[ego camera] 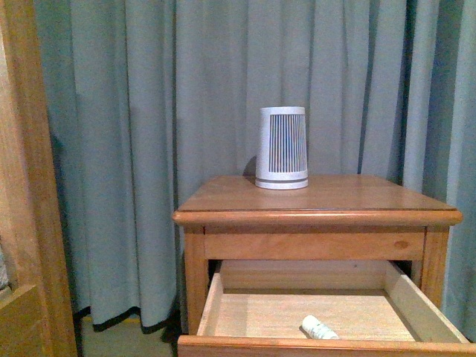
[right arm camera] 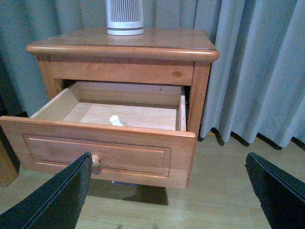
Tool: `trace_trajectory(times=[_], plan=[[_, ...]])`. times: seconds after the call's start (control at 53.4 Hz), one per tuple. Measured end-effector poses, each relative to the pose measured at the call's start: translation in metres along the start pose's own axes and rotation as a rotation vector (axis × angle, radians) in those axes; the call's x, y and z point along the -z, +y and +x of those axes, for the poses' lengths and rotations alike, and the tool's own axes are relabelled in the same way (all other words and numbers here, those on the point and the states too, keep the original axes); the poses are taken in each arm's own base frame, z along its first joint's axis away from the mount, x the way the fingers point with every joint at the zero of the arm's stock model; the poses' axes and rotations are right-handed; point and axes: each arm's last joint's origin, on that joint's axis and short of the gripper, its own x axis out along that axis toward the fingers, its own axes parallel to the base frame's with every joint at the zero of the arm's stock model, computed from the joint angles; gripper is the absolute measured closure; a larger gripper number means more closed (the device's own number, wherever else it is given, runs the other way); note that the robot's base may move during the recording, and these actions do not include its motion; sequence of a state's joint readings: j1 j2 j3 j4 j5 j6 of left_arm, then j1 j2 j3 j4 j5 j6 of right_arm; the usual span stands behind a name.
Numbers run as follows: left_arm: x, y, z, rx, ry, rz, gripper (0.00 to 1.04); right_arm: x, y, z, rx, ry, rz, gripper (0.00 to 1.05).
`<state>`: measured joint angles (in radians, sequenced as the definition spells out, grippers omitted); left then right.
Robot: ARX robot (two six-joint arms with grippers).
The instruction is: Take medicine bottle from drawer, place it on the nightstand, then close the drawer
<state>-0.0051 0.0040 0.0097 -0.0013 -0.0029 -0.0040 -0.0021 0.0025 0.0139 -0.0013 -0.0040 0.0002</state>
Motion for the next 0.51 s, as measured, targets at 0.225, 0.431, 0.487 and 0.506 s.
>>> trace_trajectory(times=[0.225, 0.431, 0.487, 0.506], plan=[[0.0, 0.0, 0.0, 0.001, 0.0, 0.0, 0.07, -0.006, 0.001, 0.023, 0.259, 0.164, -0.024, 0.07], [0.0, 0.0, 0.0, 0.0, 0.0, 0.0, 0.07, -0.048, 0.004, 0.101, 0.231, 0.324, 0.026, 0.07], [0.0, 0.0, 0.0, 0.0, 0.0, 0.0, 0.07, -0.056, 0.008, 0.128, 0.222, 0.385, 0.033, 0.07], [0.0, 0.0, 0.0, 0.0, 0.0, 0.0, 0.07, -0.057, 0.009, 0.133, 0.22, 0.394, 0.033, 0.07]])
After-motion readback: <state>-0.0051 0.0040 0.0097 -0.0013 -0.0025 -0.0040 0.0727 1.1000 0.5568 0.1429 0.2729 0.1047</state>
